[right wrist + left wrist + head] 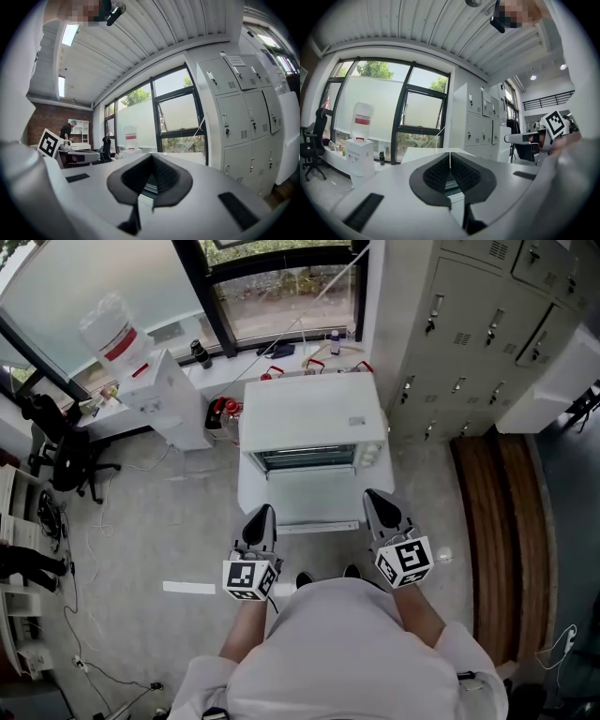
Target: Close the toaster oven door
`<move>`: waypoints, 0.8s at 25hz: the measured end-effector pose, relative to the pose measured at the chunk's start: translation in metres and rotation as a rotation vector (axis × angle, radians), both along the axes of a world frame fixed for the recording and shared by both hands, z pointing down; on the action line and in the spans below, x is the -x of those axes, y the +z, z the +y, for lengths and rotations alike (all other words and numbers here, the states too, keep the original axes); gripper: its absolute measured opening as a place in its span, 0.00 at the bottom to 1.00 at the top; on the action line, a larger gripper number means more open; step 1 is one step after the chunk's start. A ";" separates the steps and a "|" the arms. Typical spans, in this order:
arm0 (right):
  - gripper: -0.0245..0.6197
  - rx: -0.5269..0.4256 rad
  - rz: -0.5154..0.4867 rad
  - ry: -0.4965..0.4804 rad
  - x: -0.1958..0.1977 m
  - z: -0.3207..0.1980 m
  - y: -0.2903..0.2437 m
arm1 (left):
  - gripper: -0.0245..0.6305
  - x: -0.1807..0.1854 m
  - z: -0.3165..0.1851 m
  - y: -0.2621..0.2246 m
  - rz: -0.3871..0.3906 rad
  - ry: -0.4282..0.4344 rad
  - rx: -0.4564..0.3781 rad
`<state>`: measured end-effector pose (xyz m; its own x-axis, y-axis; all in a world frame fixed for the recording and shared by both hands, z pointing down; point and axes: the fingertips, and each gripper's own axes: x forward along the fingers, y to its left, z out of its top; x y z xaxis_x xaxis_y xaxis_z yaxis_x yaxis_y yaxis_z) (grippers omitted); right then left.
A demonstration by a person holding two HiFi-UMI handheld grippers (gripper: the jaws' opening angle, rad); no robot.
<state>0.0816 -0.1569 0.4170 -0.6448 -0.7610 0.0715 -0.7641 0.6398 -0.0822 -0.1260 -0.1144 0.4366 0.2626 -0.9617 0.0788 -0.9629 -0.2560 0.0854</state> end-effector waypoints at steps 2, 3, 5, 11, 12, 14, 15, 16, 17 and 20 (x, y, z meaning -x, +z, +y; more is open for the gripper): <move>0.05 0.007 0.000 -0.010 0.002 0.001 0.002 | 0.07 0.001 0.001 0.003 0.000 -0.004 0.009; 0.05 0.009 0.001 -0.016 0.004 0.001 0.003 | 0.07 0.002 0.002 0.005 0.000 -0.007 0.015; 0.05 0.011 0.007 -0.025 0.008 0.001 0.003 | 0.07 0.004 0.003 0.009 -0.001 -0.012 0.028; 0.05 0.028 0.039 -0.043 0.013 0.005 0.008 | 0.07 0.003 0.010 0.031 -0.005 -0.009 0.071; 0.05 0.030 0.045 -0.046 0.015 0.005 0.009 | 0.07 0.002 0.011 0.036 -0.004 -0.007 0.081; 0.05 0.031 0.053 -0.058 0.020 0.005 0.010 | 0.07 0.003 0.014 0.046 0.004 -0.004 0.101; 0.05 0.031 0.056 -0.066 0.023 0.005 0.011 | 0.07 0.004 0.015 0.052 0.007 -0.004 0.110; 0.05 0.032 0.061 -0.074 0.026 0.006 0.012 | 0.07 0.004 0.017 0.058 0.009 -0.003 0.120; 0.05 0.033 0.066 -0.080 0.028 0.007 0.013 | 0.07 0.005 0.018 0.064 0.013 -0.003 0.129; 0.05 0.037 0.082 -0.094 0.034 0.008 0.015 | 0.07 0.006 0.022 0.082 0.060 -0.004 0.161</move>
